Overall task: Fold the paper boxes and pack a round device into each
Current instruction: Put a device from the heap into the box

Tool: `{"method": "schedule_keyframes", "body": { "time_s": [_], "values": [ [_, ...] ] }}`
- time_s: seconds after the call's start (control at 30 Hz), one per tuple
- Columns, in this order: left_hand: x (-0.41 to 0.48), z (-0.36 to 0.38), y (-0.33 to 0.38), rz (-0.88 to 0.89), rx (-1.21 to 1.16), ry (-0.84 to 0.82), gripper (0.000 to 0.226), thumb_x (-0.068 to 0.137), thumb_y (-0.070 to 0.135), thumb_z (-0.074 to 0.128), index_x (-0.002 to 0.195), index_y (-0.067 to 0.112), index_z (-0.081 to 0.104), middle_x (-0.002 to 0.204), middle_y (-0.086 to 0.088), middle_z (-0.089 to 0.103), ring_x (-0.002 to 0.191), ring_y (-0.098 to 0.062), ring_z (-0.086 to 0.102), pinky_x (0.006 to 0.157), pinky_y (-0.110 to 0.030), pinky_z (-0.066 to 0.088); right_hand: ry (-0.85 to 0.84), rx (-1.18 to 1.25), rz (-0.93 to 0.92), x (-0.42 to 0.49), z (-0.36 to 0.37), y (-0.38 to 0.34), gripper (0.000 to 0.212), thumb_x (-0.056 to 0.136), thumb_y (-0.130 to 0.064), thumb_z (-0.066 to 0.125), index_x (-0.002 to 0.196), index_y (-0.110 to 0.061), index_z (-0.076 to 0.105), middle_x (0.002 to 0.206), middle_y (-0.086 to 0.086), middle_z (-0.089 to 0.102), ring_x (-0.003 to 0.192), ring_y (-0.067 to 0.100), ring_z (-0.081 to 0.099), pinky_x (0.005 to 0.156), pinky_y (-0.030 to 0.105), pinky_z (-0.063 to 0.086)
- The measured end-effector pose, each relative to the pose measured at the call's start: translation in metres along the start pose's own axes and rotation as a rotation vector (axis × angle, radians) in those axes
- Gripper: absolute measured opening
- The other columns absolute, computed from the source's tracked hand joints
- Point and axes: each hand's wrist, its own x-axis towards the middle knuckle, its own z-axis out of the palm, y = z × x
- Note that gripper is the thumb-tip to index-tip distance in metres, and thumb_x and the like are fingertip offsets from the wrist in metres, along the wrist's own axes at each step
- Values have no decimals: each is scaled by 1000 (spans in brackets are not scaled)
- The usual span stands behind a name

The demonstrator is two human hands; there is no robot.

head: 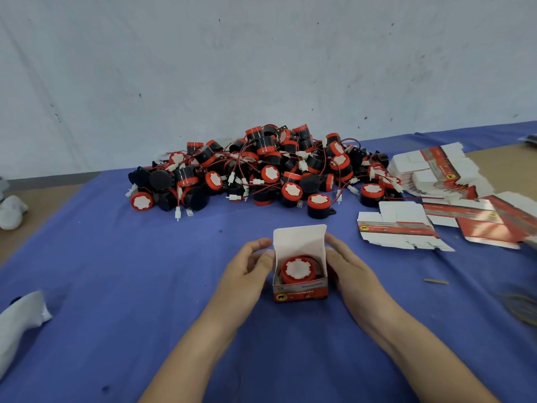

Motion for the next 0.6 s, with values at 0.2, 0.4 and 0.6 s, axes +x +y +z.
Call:
{"method": "schedule_keyframes", "body": {
  "time_s": [0.2,0.4,0.6],
  "values": [
    [3,2,4,6,-27,-56,18,102,43,50,109,42,66,107,22,72,104,4,65,80,-17,54,1,133,21,-3,-3,-6,29,104,-17,46,123,-22,67,109,3,77,110,24,70,106,47,49],
    [8,3,12,-30,-62,-115,27,89,45,48,97,36,72,100,10,75,95,-6,70,83,-30,52,-34,135,36,-6,0,-7,33,103,-16,42,114,-15,73,107,6,77,104,23,72,89,35,56],
    [7,8,15,-183,-233,-60,25,101,30,51,103,28,75,104,0,77,96,-17,73,80,-33,58,-103,121,31,-12,15,3,38,107,-31,37,114,-20,73,111,3,76,105,20,72,94,40,55]
  ]
}}
